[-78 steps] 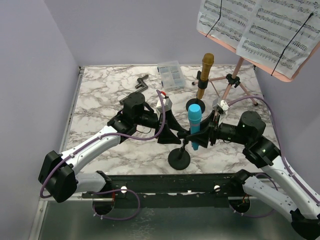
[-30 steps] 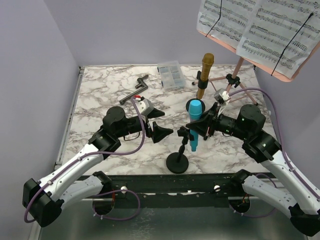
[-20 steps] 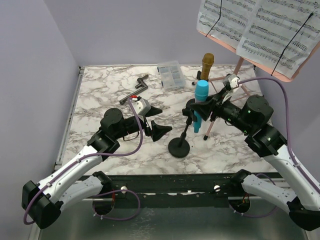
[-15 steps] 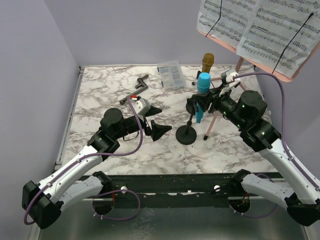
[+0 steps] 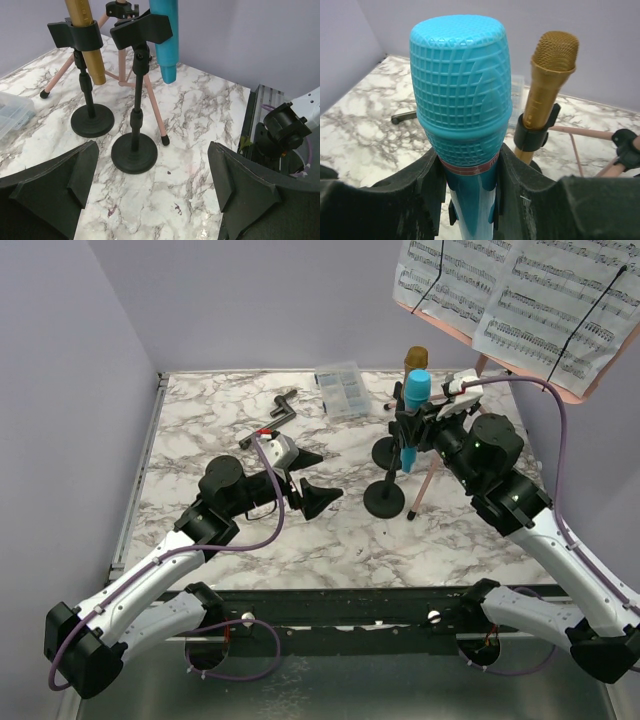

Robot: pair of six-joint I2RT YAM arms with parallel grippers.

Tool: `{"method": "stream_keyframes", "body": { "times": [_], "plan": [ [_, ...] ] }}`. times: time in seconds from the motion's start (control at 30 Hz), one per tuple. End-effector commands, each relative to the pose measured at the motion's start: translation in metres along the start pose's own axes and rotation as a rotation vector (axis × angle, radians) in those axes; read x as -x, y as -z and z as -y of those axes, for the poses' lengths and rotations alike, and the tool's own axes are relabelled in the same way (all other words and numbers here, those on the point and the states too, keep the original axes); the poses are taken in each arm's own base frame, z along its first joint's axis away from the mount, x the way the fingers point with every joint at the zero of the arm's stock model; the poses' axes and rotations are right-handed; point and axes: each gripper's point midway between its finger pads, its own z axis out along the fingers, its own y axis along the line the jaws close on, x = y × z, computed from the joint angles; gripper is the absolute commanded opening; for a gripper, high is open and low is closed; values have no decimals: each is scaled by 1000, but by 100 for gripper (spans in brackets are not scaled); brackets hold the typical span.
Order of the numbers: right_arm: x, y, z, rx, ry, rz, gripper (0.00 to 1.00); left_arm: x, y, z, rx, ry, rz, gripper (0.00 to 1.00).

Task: Set up the instrument practice props

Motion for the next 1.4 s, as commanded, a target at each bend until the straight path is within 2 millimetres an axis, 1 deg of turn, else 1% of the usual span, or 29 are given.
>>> {"method": "stream_keyframes", "body": {
  "times": [0.0,0.07,0.1,0.23,0.4,0.53,0.67,0.83,0.87,0.9,0.93,1.0,1.03,1.17,1.27,1.37],
  "plan": [
    [34,-3,26,-138,61,123,1,1,0,2,-17,6,14,99],
    [33,-5,26,-139,65,118,0,2,1,1,-15,6,16,99],
    [28,-7,25,-136,63,107,1,2,1,1,-15,4,18,99],
    [-1,-10,22,-125,39,61,1,2,1,1,-18,9,17,99],
    [-36,-8,24,-134,-3,15,1,1,0,3,-29,16,13,99],
    [-56,-7,26,-146,-12,-22,1,0,0,3,-35,20,12,99],
    [-61,-3,24,-130,-25,-28,0,0,-1,4,-42,25,11,99],
    [-70,2,15,-67,-6,-54,1,-1,-1,7,-57,27,9,99],
    [-70,3,14,-60,3,-55,2,-1,-1,7,-62,28,9,99],
    [-71,4,14,-58,8,-55,6,0,-1,8,-66,29,9,99],
    [-71,4,14,-52,17,-55,13,-1,-2,9,-72,30,7,99],
    [-71,3,12,-39,40,-55,20,-1,-2,10,-80,34,4,99],
    [-70,2,12,-36,48,-62,22,-2,-3,11,-84,38,2,99],
    [-70,0,12,-36,61,-87,24,-2,-3,12,-92,43,0,99],
    [-76,-2,11,-37,66,-111,30,-3,-3,13,-99,46,-3,99],
    [-84,-3,13,-47,65,-152,39,-3,-4,13,-102,58,-2,99]
  ]
}}
